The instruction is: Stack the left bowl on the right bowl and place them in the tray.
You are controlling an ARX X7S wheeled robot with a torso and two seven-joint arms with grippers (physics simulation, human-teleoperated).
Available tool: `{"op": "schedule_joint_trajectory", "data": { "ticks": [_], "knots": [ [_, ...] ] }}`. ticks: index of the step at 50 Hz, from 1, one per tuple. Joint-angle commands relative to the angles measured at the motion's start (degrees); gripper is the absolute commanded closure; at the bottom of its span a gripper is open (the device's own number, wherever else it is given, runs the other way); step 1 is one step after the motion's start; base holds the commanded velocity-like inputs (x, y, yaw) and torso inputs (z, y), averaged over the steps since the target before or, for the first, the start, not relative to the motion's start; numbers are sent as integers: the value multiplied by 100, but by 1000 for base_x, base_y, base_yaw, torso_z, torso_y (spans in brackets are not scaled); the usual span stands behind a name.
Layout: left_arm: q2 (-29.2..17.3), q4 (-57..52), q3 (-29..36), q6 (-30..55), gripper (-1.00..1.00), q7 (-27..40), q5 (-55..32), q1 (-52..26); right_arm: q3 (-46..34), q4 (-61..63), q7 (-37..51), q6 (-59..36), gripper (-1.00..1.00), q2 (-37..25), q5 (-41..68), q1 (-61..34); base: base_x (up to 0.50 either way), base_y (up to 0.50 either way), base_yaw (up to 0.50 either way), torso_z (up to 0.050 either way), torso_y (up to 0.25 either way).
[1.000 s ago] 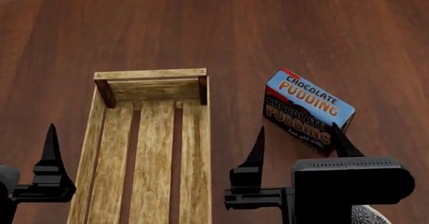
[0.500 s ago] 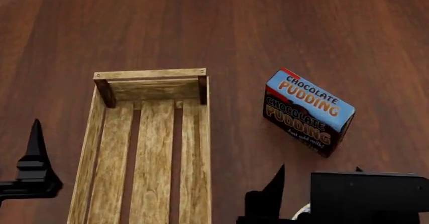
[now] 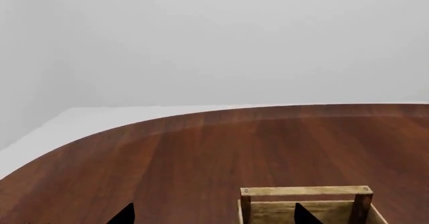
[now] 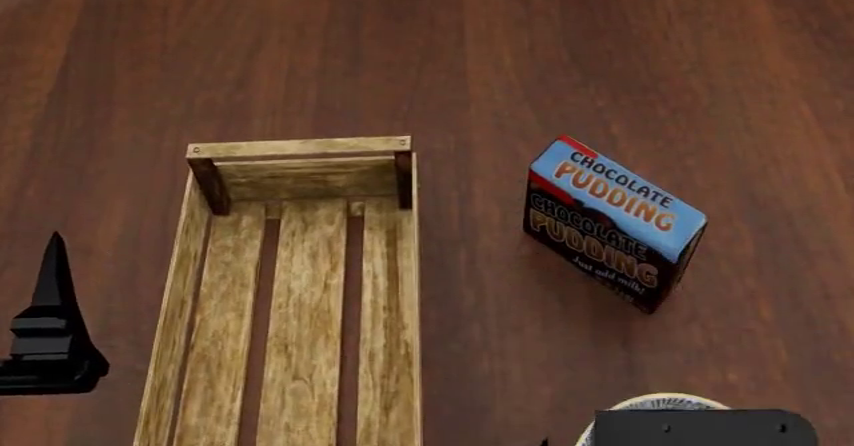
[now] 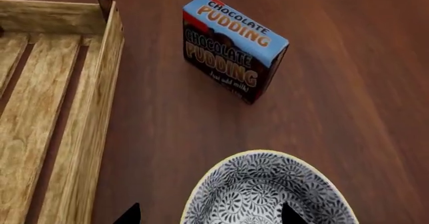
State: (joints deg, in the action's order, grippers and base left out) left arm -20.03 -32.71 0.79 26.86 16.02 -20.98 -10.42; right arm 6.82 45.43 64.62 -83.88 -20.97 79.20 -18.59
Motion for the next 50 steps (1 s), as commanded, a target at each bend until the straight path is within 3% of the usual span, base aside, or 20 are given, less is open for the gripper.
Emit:
{"op": "schedule_joint_trajectory", "data": {
  "ticks": [1, 18, 30, 50],
  "knots": [
    [-35, -45, 0, 23, -100, 54, 8, 16, -250, -583, 64, -42, -100, -80, 238, -89, 0, 0, 0, 0, 0],
    [-73, -73, 35, 34, -100, 77, -10, 34, -667, -1606, -435, 38, -100, -258, 13, -574, 0, 0, 0, 0, 0],
    [-71, -24, 56, 12, -100, 97, -19, 25, -1229, -2439, -1275, 387, -100, -401, -672, -1072, 0, 0, 0, 0, 0],
    [-104, -16, 77, -9, -100, 129, -25, 31, -1665, -2845, -1761, 839, -100, -421, -1117, -975, 0, 0, 0, 0, 0]
  ]
}}
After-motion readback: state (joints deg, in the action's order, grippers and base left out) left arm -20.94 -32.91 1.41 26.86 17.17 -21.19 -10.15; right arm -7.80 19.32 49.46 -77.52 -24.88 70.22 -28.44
